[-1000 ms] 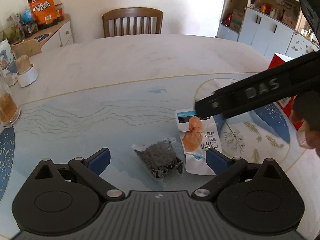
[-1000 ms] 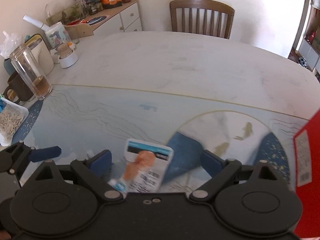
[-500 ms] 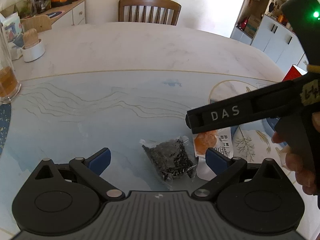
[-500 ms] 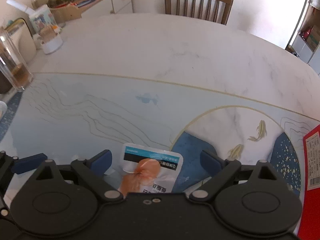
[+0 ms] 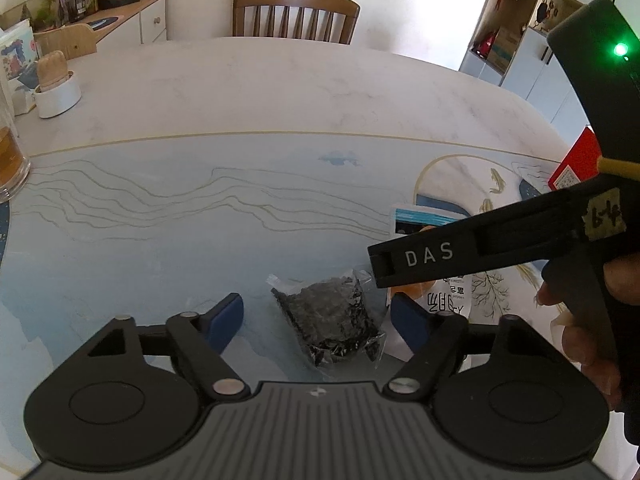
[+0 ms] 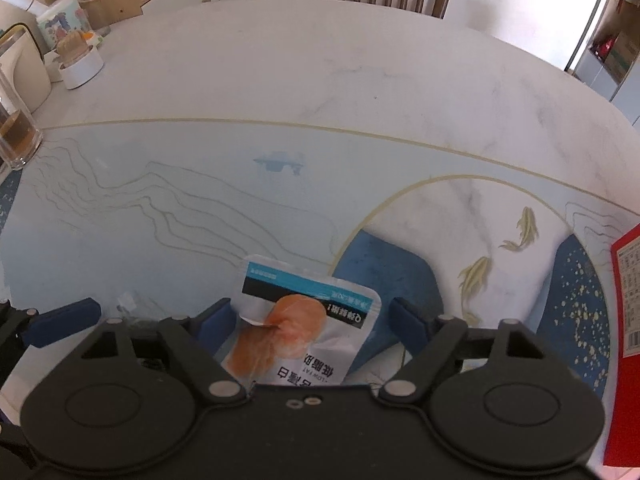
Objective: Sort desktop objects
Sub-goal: 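Grasp the black mesh bag with the left tool while the right tool lifts the snack packet, then carry the black bag and snack packet with both tools over the shoebox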
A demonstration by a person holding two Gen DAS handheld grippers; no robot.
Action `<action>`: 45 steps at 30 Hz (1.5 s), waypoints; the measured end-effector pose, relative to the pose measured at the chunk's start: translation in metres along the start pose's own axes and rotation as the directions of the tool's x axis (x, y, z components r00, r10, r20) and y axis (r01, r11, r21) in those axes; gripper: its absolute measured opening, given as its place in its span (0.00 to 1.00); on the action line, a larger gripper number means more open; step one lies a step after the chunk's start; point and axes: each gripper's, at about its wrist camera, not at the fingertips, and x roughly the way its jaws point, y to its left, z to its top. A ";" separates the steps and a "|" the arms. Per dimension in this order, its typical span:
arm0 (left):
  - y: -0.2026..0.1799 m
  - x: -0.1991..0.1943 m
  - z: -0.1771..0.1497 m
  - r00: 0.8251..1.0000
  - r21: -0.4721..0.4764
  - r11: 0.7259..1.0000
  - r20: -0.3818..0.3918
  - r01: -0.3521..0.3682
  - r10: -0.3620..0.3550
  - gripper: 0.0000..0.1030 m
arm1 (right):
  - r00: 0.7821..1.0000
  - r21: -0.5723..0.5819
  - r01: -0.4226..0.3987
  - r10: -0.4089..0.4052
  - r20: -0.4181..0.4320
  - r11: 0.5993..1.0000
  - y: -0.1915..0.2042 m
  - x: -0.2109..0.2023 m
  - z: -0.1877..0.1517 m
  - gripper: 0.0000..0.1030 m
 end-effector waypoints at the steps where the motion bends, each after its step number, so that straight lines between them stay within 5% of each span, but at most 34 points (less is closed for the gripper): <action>1: 0.000 0.001 0.000 1.000 -0.001 1.000 -0.002 0.000 0.000 0.73 | 1.000 -0.002 0.000 0.000 0.003 1.000 0.000 -0.001 -0.001 0.74; 6: -0.001 0.001 0.002 1.000 0.002 1.000 -0.002 -0.002 0.002 0.67 | 1.000 -0.008 -0.002 0.002 0.017 1.000 -0.002 -0.003 -0.005 0.70; 14: 0.000 -0.001 0.000 1.000 0.004 1.000 0.005 -0.015 0.015 0.37 | 1.000 0.000 -0.001 0.001 0.016 1.000 -0.006 -0.005 -0.008 0.69; 18: 0.001 -0.001 0.000 1.000 0.008 1.000 0.004 -0.008 0.008 0.35 | 1.000 0.001 0.005 -0.005 0.016 1.000 -0.011 -0.009 -0.009 0.59; 45: -0.017 -0.017 -0.022 1.000 0.008 1.000 -0.020 -0.015 0.015 0.34 | 0.997 0.053 -0.073 0.073 0.004 0.996 -0.050 -0.044 -0.053 0.55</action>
